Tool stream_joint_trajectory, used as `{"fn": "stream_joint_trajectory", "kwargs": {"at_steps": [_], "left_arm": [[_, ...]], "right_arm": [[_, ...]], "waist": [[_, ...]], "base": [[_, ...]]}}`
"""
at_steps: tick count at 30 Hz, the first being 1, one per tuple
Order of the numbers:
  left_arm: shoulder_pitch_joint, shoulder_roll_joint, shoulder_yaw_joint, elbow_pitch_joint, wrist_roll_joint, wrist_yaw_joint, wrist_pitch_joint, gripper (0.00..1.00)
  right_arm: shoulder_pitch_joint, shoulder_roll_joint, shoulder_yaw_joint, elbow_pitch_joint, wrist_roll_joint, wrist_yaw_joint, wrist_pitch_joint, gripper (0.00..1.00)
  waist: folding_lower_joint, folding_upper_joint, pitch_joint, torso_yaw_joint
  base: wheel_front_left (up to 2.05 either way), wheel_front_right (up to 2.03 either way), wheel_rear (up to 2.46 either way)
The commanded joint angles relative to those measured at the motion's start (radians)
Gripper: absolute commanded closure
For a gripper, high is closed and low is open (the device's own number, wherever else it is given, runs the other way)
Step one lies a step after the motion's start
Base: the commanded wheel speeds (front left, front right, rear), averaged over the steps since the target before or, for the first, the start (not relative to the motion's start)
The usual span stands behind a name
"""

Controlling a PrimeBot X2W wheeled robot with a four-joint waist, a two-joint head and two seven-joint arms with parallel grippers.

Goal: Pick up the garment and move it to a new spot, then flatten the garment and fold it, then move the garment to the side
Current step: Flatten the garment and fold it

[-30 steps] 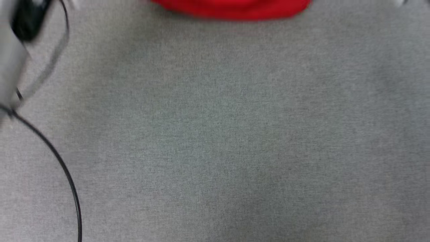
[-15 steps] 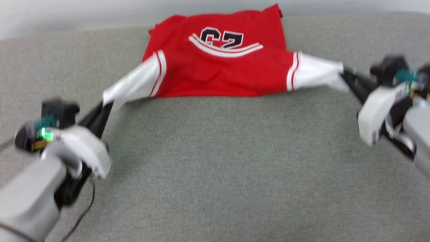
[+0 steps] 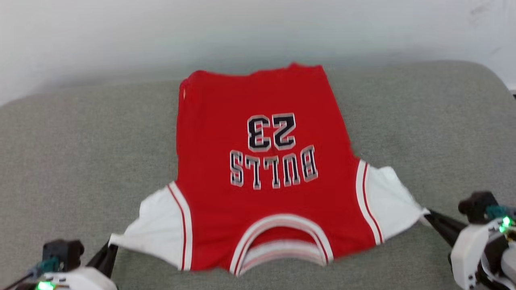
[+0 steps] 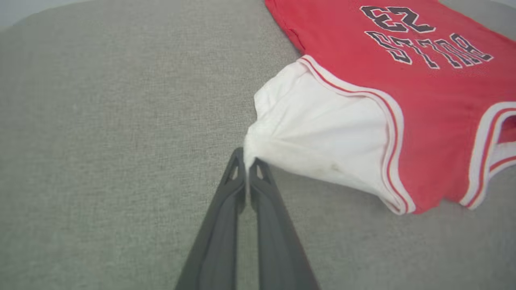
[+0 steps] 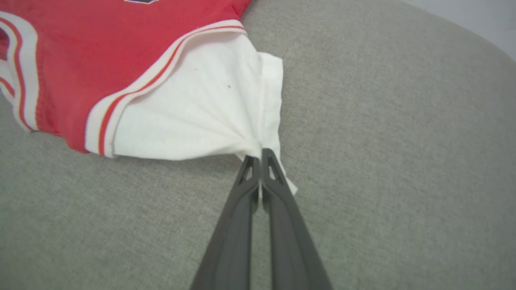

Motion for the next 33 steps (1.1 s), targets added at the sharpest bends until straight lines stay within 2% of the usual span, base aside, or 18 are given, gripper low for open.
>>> {"fn": "stream_joint_trajectory", "kwargs": {"at_steps": [1, 9, 13, 20, 21, 22, 27, 33], "left_arm": [[0.058, 0.005, 0.027, -0.025, 0.001, 0.021, -0.007, 1.0], [0.293, 0.013, 0.112, -0.125, 0.008, 0.09, -0.007, 1.0], [0.374, 0.006, 0.141, -0.155, 0.009, 0.107, -0.007, 1.0], [0.38, -0.008, 0.143, -0.19, 0.046, 0.114, -0.006, 1.0], [0.37, -0.01, 0.139, -0.196, 0.056, 0.115, -0.005, 1.0], [0.357, -0.012, 0.139, -0.199, 0.063, 0.115, -0.005, 1.0], [0.31, -0.026, 0.14, -0.231, 0.085, 0.111, -0.004, 1.0], [0.238, -0.026, 0.128, -0.271, 0.147, 0.132, 0.006, 1.0]], "right_arm": [[0.046, -0.023, -0.017, -0.016, 0.008, -0.001, 0.0, 1.0], [0.278, -0.105, -0.098, -0.137, 0.031, -0.001, 0.048, 1.0], [0.374, -0.137, -0.147, -0.195, 0.04, -0.001, 0.091, 1.0], [0.447, -0.147, -0.22, -0.269, 0.02, -0.001, 0.182, 1.0], [0.452, -0.142, -0.232, -0.279, 0.013, -0.001, 0.201, 0.69], [0.45, -0.138, -0.249, -0.293, 0.001, -0.001, 0.207, 0.0], [0.412, -0.138, -0.38, -0.34, -0.058, -0.001, 0.23, 0.0], [0.329, -0.159, -0.624, -0.439, -0.124, -0.001, 0.233, 0.0]], "waist": [[0.0003, 0.0, -0.03, -0.008], [0.0003, 0.0, -0.074, -0.01], [0.0003, 0.0, -0.083, -0.009], [0.0003, 0.0, -0.08, -0.001], [0.0003, 0.0, -0.077, 0.0], [0.0003, 0.0, -0.074, 0.001], [0.0003, 0.0, -0.043, 0.007], [0.0003, 0.0, 0.032, 0.039]], "base": [[0.0, 0.0, 0.0], [0.0, 0.0, 0.0], [0.0, 0.0, 0.0], [0.0, 0.0, 0.0], [0.0, 0.0, 0.0], [0.0, 0.0, 0.0], [0.0, 0.0, 0.0], [0.0, 0.0, 0.0]]}}
